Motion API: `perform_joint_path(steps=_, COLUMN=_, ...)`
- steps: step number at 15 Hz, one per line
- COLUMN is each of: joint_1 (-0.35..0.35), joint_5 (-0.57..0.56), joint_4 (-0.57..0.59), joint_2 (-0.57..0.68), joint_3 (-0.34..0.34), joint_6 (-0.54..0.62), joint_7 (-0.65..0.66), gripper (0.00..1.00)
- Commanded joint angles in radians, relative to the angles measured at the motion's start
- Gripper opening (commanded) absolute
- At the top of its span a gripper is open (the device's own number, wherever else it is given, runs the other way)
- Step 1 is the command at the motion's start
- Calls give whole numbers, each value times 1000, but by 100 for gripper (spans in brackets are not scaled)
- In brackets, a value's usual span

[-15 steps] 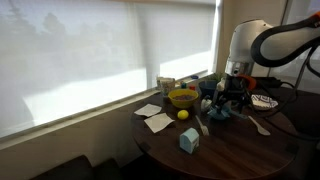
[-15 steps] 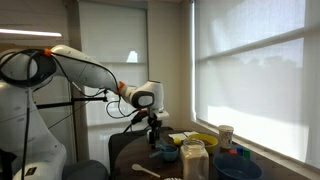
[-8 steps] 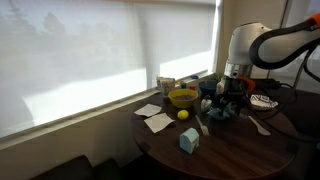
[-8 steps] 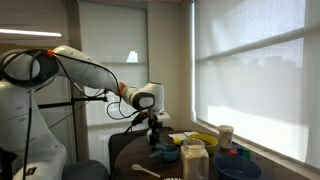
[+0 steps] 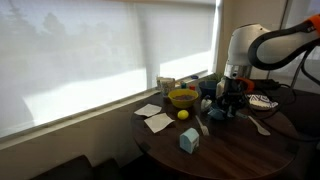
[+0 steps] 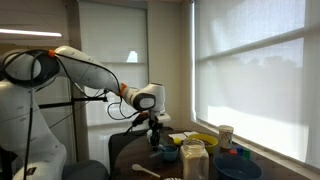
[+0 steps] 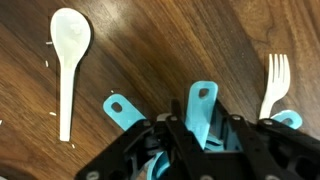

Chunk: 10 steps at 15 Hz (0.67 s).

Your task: Pick up the top blue measuring spoon from the stack and put it on the table, pick up the top blue measuring spoon from the stack and put it on the table

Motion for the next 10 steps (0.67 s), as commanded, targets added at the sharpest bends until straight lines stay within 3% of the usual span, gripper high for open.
perform_joint_path(steps=1, joint_1=-5, joint_5=-5, joint_4=2, joint_2=6, joint_3=2, joint_6=16, joint_7=12, gripper=32)
perform_joint_path(steps=5, joint_1=-7, joint_5=-7, joint_4=4, joint_2=-3, joint_3=3, joint_6=16, joint_7=18, gripper=21)
perform_joint_path(steps=7, joint_1=-7, joint_5=-11, joint_4=5, joint_2=-8, joint_3=5, joint_6=21, joint_7=24, gripper=8)
perform_joint_path(steps=10, joint_1=-7, joint_5=-16, joint_4=8, joint_2=-19, joint_3=8, joint_6=27, joint_7=35, gripper=6)
